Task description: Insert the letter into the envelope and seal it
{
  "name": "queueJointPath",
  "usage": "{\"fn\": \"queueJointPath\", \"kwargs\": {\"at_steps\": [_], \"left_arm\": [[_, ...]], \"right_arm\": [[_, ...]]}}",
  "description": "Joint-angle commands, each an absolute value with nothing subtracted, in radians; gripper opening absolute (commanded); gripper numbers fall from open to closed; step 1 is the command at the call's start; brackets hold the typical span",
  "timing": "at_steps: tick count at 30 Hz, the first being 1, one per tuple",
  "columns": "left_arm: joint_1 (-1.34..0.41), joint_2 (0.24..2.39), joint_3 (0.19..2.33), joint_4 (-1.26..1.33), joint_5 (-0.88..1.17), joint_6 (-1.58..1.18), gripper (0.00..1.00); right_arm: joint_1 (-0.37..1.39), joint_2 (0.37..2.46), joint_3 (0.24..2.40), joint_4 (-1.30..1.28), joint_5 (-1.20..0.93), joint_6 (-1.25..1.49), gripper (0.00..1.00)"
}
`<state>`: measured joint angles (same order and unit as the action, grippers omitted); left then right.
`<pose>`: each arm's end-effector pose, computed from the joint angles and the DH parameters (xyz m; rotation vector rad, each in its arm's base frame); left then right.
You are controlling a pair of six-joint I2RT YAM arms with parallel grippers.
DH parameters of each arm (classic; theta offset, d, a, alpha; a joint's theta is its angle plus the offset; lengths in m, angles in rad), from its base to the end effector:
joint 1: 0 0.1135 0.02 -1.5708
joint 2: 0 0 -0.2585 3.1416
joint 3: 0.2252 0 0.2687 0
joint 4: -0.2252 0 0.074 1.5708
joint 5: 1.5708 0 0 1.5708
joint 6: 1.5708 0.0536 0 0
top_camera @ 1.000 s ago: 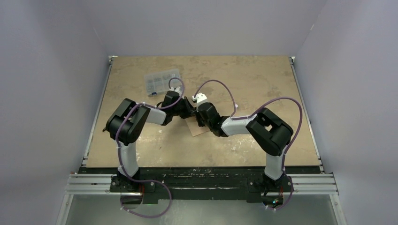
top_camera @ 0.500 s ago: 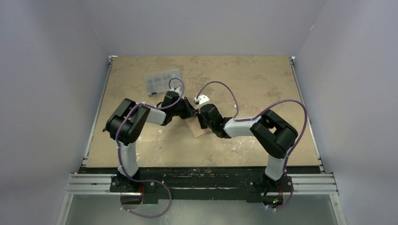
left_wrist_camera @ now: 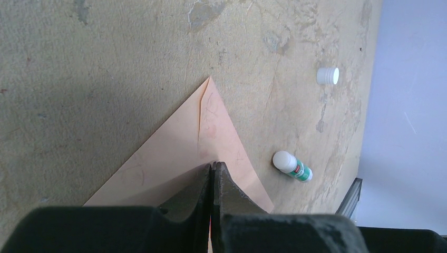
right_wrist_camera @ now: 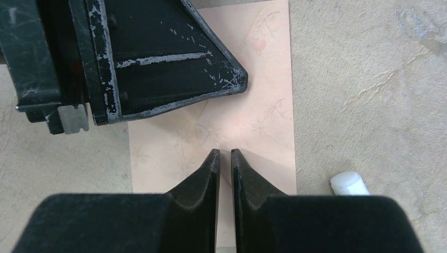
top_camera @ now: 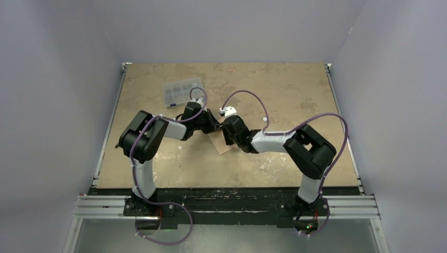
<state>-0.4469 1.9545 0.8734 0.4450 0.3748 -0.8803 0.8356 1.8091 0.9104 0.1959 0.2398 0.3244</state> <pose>0.3455 -0.1874 0.0767 -0.2908 2.3861 -1.1012 0.2692 0.2787 0.1156 -0.4512 2.2279 0.3477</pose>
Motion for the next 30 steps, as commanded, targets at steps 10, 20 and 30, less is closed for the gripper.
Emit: {"fn": "queueJointPath", "kwargs": {"at_steps": [10, 20, 30], "left_arm": [[-0.438, 2.032, 0.793, 0.313, 0.329, -0.898, 0.0], [-0.437, 2.018, 0.819, 0.288, 0.314, -0.878, 0.0], [-0.433, 2.021, 0.845, 0.269, 0.304, -0.87, 0.0]], "right_arm": [[0.846, 1.958, 1.021, 0.083, 0.256, 0.351, 0.15], [0.845, 1.889, 0.948, -0.019, 0.233, 0.415, 0.08], [0.846, 1.83, 0.902, -0.166, 0.214, 0.487, 0.06]]}}
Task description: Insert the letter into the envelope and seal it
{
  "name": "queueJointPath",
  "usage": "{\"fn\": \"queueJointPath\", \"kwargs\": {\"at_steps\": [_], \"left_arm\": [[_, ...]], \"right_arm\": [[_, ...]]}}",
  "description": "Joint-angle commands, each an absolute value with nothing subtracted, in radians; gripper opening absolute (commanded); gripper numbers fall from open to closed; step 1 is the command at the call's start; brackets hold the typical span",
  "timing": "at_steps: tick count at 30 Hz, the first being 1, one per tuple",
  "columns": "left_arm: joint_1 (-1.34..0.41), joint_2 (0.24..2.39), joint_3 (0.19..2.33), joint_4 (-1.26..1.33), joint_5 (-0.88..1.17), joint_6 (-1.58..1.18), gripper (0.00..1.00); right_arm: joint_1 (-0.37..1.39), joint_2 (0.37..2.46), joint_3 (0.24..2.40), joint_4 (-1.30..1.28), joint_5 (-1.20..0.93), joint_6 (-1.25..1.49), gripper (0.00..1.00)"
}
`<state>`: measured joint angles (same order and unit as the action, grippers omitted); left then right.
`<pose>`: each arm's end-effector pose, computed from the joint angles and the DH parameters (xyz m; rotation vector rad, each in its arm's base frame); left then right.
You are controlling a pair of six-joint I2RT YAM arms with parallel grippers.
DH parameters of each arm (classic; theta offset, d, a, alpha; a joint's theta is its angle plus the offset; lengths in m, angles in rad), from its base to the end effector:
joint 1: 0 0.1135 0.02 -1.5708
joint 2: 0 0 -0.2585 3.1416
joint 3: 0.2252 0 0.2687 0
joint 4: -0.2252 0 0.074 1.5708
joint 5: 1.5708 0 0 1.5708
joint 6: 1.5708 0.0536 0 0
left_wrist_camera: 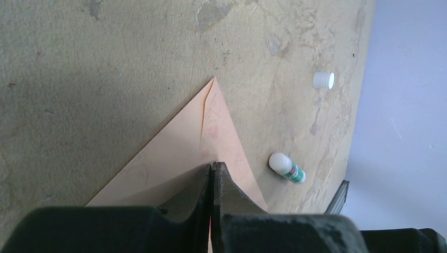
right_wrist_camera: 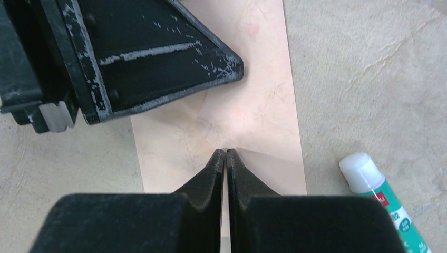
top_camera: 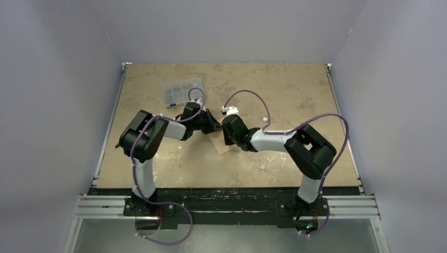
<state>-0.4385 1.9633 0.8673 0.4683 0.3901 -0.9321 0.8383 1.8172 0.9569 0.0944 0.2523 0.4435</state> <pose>0.3463 -0.1849 0.0743 -0.3515 2.3836 -1.1403 0.2708 0.2811 0.1175 -0.3336 2.3095 0.3562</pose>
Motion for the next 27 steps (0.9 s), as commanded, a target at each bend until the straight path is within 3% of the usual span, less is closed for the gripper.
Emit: {"fn": "queueJointPath", "kwargs": {"at_steps": [1, 16, 20, 27], "left_arm": [[-0.433, 2.021, 0.846, 0.268, 0.304, -0.869, 0.0], [-0.439, 1.921, 0.976, 0.226, 0.388, -0.837, 0.0], [-0.44, 1.815, 1.005, 0.219, 0.452, -0.84, 0.1], [-0.44, 1.618, 0.985, 0.166, 0.396, -0.808, 0.25]], "right_arm": [[0.845, 1.828, 0.904, -0.178, 0.229, 0.493, 0.06], [0.818, 1.636, 1.07, -0.273, 0.264, 0.483, 0.07], [0.77, 1.59, 1.127, -0.292, 0.261, 0.483, 0.1], [0.647, 1.536, 1.108, -0.302, 0.357, 0.52, 0.33]]}}
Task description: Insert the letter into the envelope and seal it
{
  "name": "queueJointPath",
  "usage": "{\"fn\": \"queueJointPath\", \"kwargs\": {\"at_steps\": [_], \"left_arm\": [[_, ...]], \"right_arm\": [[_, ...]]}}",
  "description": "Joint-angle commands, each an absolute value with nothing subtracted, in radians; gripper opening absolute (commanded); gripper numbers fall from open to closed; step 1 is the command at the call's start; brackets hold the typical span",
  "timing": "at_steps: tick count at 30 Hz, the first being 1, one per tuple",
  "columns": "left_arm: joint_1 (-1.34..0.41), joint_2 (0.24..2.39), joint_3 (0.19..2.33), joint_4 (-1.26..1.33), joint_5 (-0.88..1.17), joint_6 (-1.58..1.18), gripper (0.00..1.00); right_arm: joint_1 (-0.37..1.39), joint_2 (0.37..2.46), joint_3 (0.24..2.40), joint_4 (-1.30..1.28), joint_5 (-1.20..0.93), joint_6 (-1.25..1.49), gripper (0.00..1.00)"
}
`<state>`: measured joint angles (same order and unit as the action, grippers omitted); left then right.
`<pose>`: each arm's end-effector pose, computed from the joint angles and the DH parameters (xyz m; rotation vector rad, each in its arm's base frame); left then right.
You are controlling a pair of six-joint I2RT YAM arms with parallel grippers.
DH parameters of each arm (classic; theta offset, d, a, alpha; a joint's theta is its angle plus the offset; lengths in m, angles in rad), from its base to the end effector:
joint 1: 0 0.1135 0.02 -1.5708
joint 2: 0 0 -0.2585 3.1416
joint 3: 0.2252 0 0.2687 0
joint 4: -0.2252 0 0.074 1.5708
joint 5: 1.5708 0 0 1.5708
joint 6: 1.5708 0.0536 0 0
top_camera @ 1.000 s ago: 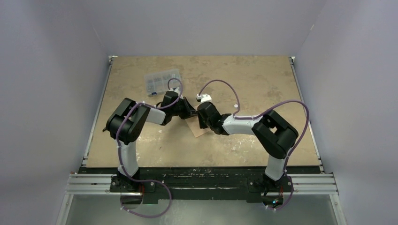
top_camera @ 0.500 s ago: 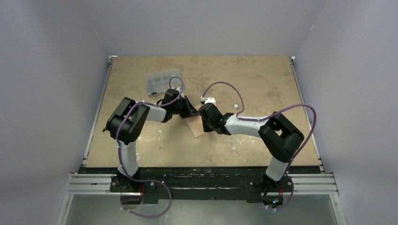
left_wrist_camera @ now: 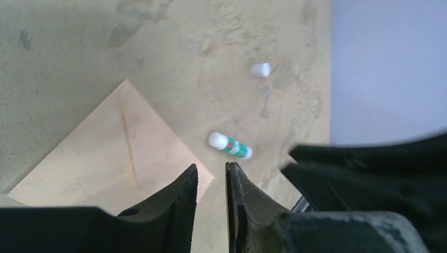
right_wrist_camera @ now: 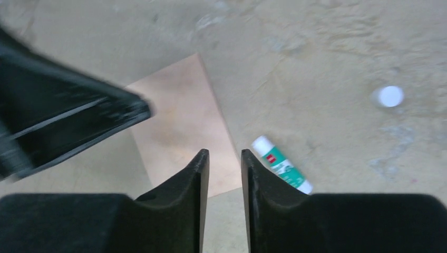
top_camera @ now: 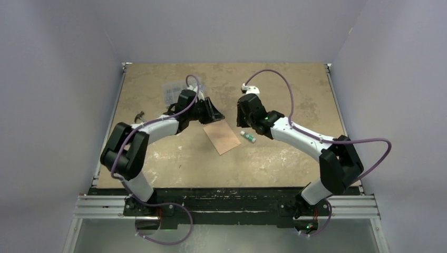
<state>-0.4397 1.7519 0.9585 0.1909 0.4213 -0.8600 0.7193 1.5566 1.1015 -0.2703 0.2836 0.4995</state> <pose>0.3475 -0.1877 0.1535 -0.2324 2.3594 -1.1508 0.2896 0.2337 0.2275 -0.1044 2.2791 0.3197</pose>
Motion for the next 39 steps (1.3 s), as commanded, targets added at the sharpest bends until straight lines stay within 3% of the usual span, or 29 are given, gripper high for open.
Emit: {"fn": "queueJointPath", "kwargs": {"at_steps": [1, 7, 11, 14, 20, 25, 31, 39], "left_arm": [[-0.44, 1.588, 0.975, 0.147, 0.361, -0.79, 0.29], [-0.439, 1.374, 0.893, 0.005, 0.04, -0.676, 0.53], [-0.439, 1.267, 0.863, -0.09, -0.125, -0.622, 0.79], [-0.439, 1.202, 0.85, -0.127, -0.213, -0.598, 0.9], [-0.438, 1.158, 0.838, -0.155, -0.22, -0.601, 0.89], [-0.437, 1.151, 0.82, -0.141, -0.191, -0.614, 0.88], [-0.437, 1.15, 0.81, -0.113, -0.206, -0.604, 0.88], [-0.433, 1.147, 0.821, -0.119, -0.213, -0.598, 0.87]], "right_arm": [[0.622, 1.536, 1.106, -0.314, 0.371, 0.521, 0.37], [0.57, 1.555, 1.096, -0.372, 0.46, 0.487, 0.7], [0.526, 1.584, 1.081, -0.367, 0.472, 0.48, 0.75], [0.465, 1.63, 1.083, -0.351, 0.476, 0.502, 0.74], [0.443, 1.7, 1.105, -0.268, 0.336, 0.407, 0.57], [0.447, 1.638, 1.041, -0.211, 0.009, 0.242, 0.65], [0.499, 1.674, 1.05, -0.246, -0.021, 0.177, 0.72], [0.6, 1.785, 1.131, -0.356, 0.131, 0.146, 0.68]]}}
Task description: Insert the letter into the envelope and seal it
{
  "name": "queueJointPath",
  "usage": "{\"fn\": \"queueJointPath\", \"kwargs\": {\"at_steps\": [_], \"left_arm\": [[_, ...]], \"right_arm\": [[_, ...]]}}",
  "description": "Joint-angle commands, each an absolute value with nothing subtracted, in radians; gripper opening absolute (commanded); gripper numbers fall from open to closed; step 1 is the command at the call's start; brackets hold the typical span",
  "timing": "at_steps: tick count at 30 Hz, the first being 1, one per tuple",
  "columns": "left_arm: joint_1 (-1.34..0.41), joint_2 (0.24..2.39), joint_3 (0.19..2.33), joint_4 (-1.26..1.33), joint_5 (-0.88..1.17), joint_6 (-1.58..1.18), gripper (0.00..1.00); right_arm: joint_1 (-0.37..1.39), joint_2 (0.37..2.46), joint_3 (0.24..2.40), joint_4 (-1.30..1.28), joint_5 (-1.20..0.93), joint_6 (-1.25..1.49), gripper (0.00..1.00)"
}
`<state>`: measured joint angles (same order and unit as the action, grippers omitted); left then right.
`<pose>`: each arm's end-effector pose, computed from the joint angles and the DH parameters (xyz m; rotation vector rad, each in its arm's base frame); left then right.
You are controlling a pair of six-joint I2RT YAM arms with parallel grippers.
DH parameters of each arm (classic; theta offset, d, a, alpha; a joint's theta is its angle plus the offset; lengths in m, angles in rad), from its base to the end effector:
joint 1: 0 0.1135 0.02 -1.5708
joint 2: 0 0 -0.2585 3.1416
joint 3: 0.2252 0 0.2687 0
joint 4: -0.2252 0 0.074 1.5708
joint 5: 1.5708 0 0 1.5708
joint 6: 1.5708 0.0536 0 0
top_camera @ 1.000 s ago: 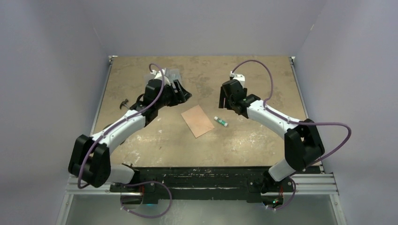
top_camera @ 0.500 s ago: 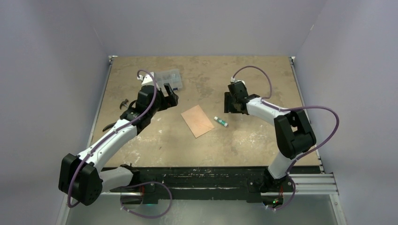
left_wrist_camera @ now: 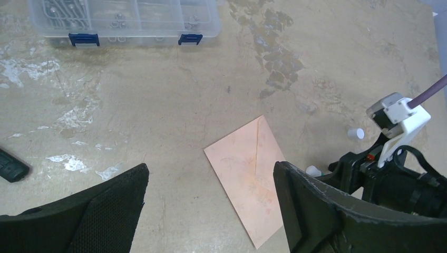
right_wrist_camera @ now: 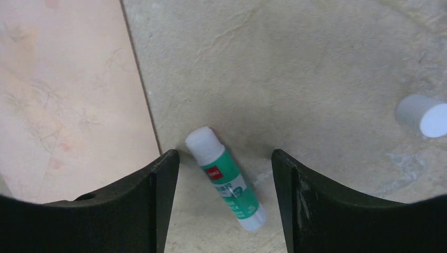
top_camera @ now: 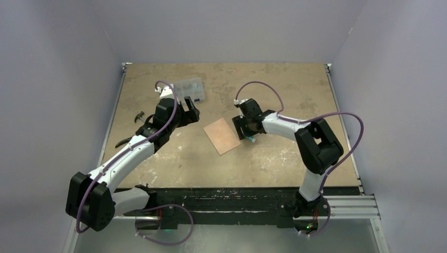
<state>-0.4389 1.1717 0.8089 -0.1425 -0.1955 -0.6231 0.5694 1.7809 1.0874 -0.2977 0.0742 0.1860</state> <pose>0.2728 -0.1166 0.2536 -0.3130 2.0730 -0.4479 0.3251 0.2034 0.1384 -0.4616 2.5279 0.1939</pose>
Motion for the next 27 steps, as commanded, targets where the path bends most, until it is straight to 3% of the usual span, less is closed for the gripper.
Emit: {"fn": "queueJointPath", "kwargs": {"at_steps": [1, 10, 21, 27], "left_arm": [[-0.432, 1.145, 0.822, -0.122, -0.213, -0.596, 0.87], [-0.426, 1.145, 0.825, -0.124, -0.204, -0.592, 0.87], [-0.419, 1.175, 0.856, -0.162, -0.161, -0.62, 0.86], [-0.417, 1.164, 0.826, -0.029, 0.066, -0.59, 0.85]], "right_arm": [[0.601, 1.781, 1.127, -0.359, 0.132, 0.146, 0.67], [0.612, 1.75, 1.11, -0.464, 0.173, 0.165, 0.61], [0.612, 1.788, 1.085, -0.433, 0.094, 0.19, 0.18], [0.604, 1.625, 1.054, -0.272, 0.07, 0.259, 0.13]]}}
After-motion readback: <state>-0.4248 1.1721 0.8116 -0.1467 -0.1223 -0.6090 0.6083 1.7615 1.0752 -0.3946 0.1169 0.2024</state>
